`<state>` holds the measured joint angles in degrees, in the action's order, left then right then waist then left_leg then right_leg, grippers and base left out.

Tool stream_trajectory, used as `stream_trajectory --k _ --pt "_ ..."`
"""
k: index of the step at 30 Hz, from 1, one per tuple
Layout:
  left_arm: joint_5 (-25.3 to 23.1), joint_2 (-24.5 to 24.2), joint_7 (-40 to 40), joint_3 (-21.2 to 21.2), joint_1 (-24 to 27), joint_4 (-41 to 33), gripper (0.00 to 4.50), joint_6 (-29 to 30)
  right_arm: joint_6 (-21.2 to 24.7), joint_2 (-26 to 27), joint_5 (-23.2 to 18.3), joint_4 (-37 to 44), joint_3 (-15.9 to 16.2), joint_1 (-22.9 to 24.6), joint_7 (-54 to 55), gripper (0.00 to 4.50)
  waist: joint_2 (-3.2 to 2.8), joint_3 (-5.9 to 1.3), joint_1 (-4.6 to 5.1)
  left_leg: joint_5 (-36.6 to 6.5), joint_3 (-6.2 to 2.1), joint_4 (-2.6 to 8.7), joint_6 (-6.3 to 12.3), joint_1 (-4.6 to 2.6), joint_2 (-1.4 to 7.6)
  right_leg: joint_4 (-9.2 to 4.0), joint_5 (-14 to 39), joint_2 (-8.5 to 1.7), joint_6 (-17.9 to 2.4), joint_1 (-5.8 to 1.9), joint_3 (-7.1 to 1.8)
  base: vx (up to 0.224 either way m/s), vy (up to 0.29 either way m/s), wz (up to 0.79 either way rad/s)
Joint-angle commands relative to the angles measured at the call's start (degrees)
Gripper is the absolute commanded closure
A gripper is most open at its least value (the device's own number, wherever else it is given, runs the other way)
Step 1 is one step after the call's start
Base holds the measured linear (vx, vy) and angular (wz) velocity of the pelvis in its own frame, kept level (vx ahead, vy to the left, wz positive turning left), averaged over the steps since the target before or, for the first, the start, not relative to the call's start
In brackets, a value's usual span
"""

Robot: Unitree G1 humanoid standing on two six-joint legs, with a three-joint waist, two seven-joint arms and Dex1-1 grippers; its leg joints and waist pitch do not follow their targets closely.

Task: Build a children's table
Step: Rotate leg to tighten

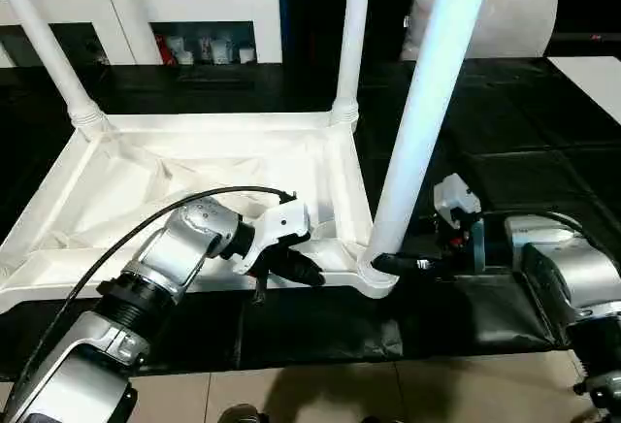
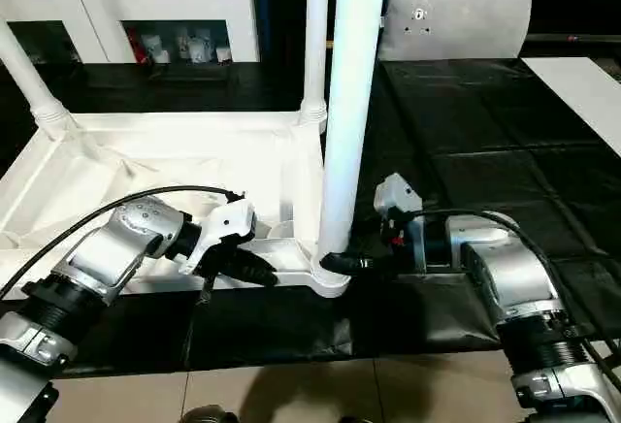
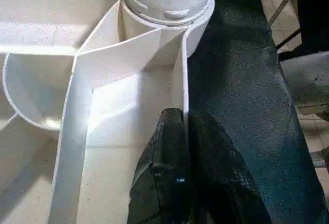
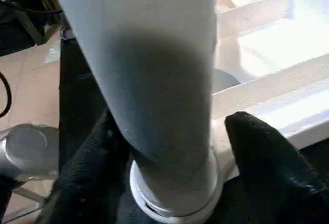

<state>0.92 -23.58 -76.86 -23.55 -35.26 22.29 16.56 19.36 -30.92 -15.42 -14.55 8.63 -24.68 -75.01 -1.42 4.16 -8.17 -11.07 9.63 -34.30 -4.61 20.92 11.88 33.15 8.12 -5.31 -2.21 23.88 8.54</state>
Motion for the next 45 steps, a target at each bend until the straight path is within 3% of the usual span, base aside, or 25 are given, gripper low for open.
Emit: stream_trajectory --k 1,10,12,15,16,18,20,21,22,23,24,25,28,31,33,35,37,38,45 --pt "1.58 0.68 -2.8 -1.09 0.34 -2.73 4.5 -1.18 -0.7 0.11 -0.02 -0.49 0.63 -0.07 -0.54 1.82 0.67 -4.53 0.4 -7.2 -0.14 3.71 4.99 -0.41 1.72 -3.67 17.9 -3.75 -8.5 -4.0 -3.63 0.0 0.0 0.0" --pt "2.28 0.83 -2.38 -0.82 1.05 -3.25 4.5 -0.04 0.71 0.77 -1.47 0.71 0.57 0.79 -0.99 2.42 0.69 -4.46 0.43 -7.04 -0.12 3.72 5.11 -0.35 1.68 -3.81 18.84 -3.75 -7.82 -3.99 -3.65 0.0 0.0 0.0" --pt "3.83 1.89 -1.47 0.31 1.63 -4.54 4.5 3.16 5.8 2.18 -3.93 3.27 -0.36 1.35 1.44 2.46 0.68 -4.41 0.46 -6.93 -0.16 3.78 5.04 -0.34 1.73 -3.75 18.65 -3.69 -7.83 -4.03 -3.66 0.0 0.0 0.0" --pt "3.81 2.95 0.68 0.79 1.62 -4.76 4.5 5.05 7.87 3.55 -3.06 4.26 -0.12 1.12 4.81 2.49 0.63 -4.33 0.61 -7.19 -0.15 3.84 4.74 -0.38 1.77 -3.84 19.46 -3.67 -7.62 -3.9 -3.64 0.0 0.0 0.0" --pt "3.72 4.41 3.51 1.5 1.32 -4.39 4.5 7.17 8.9 5.33 -1.06 4.28 0.22 0.51 9.23 2.5 0.57 -3.87 0.93 -8.68 -0.14 4.01 3.89 -0.39 1.59 -4.37 22.7 -3.55 -6.72 -3.75 -3.43 0.0 0.0 0.0" --pt "3.58 5.78 6.04 2.23 0.88 -3.81 4.5 8.57 9.49 7.33 0.64 3.56 -0.01 -0.38 13.7 2.51 0.7 -3.75 1.18 -10.4 -0.15 3.99 2.94 -0.65 1.15 -5.26 27.38 -3.84 -4.8 -3.86 -3.15 0.0 0.0 0.0" --pt "3.09 9.23 12.39 4.07 -0.21 -2.45 4.5 11.16 13.12 13.15 2.11 1.17 -2.86 -2.87 25.53 2.51 0.49 -3.27 2.57 -12.61 -0.32 4.12 1.82 -0.62 0.82 -5.89 30.74 -3.5 -3.15 -3.76 -2.66 0.0 0.0 0.0" --pt "3.09 9.23 12.39 4.07 -0.21 -2.45 4.5 11.16 13.12 13.15 2.11 1.17 -2.86 -2.87 25.53 2.51 0.49 -3.27 2.57 -12.61 -0.32 4.12 1.82 -0.62 0.82 -5.89 30.74 -3.5 -3.15 -3.76 -2.66 0.0 0.0 0.0" --pt "3.16 11.47 16.4 5.69 -0.87 -1.43 4.5 12.95 15.27 16.13 2.97 -0.29 -4.04 -4.33 31.52 2.51 0.57 -3.36 3.69 -14.48 -0.6 3.92 0.86 -0.84 0.39 -6.52 33.86 -3.52 -1.02 -3.96 -1.92 0.0 0.0 0.0" --pt "2.82 12.9 19.35 6.65 -1.42 -0.43 4.5 13.36 16.04 17.63 3.49 -1.52 -4.73 -5.2 34.74 2.51 0.61 -3.35 4.32 -14.64 -0.8 3.96 0.92 -0.54 0.29 -6.75 34.09 -3.52 -0.18 -4.18 -1.64 0.0 0.0 0.0" --pt "2.54 13.89 21.39 7.29 -1.81 0.26 4.5 13.59 16.31 18.9 3.8 -2.71 -5.35 -5.88 37.31 2.51 0.37 -3.44 4.59 -14.8 -0.72 3.86 1.02 -0.82 0.28 -6.93 34.03 -3.43 0.02 -3.99 -1.63 0.0 0.0 0.0" --pt "2.49 14.04 21.72 7.4 -1.87 0.34 4.5 13.67 16.32 19.03 3.84 -2.81 -5.41 -5.94 37.6 2.51 0.42 -3.53 5.29 -14.72 -0.74 3.73 1.39 -0.81 0.14 -7.02 33.18 -3.46 -0.29 -4.02 -1.46 0.0 0.0 0.0" --pt "1.63 17.0 28.67 9.63 -3.2 2.13 4.5 14.43 14.34 21.0 4.71 -4.02 -5.85 -6.37 40.83 2.51 0.51 -3.87 5.89 -12.72 -0.67 3.92 2.79 -0.5 0.44 -6.56 28.4 -3.36 -1.82 -4.2 -1.87 0.0 0.0 0.0" --pt "0.81 17.01 28.7 9.41 -3.12 1.39 4.5 13.89 13.29 21.13 5.6 -2.76 -5.24 -5.46 39.73 1.82 0.41 -4.21 5.63 -9.55 -0.51 3.91 4.27 -0.43 0.74 -5.61 22.36 -3.45 -4.61 -4.22 -2.59 0.0 0.0 0.0" --pt "0.34 16.29 27.47 8.6 -2.64 0.48 4.5 13.56 13.28 20.79 5.32 -1.49 -4.88 -4.76 38.33 1.83 0.35 -4.3 5.31 -7.24 -0.38 3.96 5.34 -0.3 0.84 -4.96 18.77 -3.47 -6.41 -4.42 -2.88 0.0 0.0 0.0" --pt "-0.35 14.92 25.76 7.43 -2.14 -0.05 4.5 12.33 11.59 19.03 6.02 -1.04 -3.64 -4.24 36.31 1.41 0.2 -4.47 4.9 -5.51 -0.42 3.96 5.83 -0.23 1.03 -4.53 16.19 -3.52 -7.4 -4.59 -2.99 0.0 0.0 0.0" --pt "-0.47 13.83 24.35 6.75 -1.71 -0.41 4.5 11.46 10.58 17.25 6.09 -0.91 -3.0 -3.84 34.1 1.36 0.18 -4.47 4.65 -4.78 -0.4 3.95 6.17 -0.2 1.14 -4.13 13.82 -3.53 -8.4 -4.62 -3.13 0.0 0.0 0.0" --pt "-0.52 12.98 23.14 6.13 -1.45 -0.55 4.5 10.32 9.85 16.0 6.0 -0.89 -2.72 -3.62 32.63 1.23 -0.05 -4.46 4.59 -5.22 -0.37 3.94 6.24 -0.27 1.23 -4.12 13.33 -3.47 -8.8 -4.6 -3.17 0.0 0.0 0.0" --pt "-0.35 9.26 17.63 4.39 -1.19 -0.33 4.5 7.8 6.98 10.18 5.15 -0.39 -3.42 -2.78 24.91 0.72 -0.16 -4.32 3.82 -8.22 -0.22 4.09 5.36 -0.79 1.5 -4.17 14.44 -3.58 -9.57 -4.44 -3.46 0.0 0.0 0.0"
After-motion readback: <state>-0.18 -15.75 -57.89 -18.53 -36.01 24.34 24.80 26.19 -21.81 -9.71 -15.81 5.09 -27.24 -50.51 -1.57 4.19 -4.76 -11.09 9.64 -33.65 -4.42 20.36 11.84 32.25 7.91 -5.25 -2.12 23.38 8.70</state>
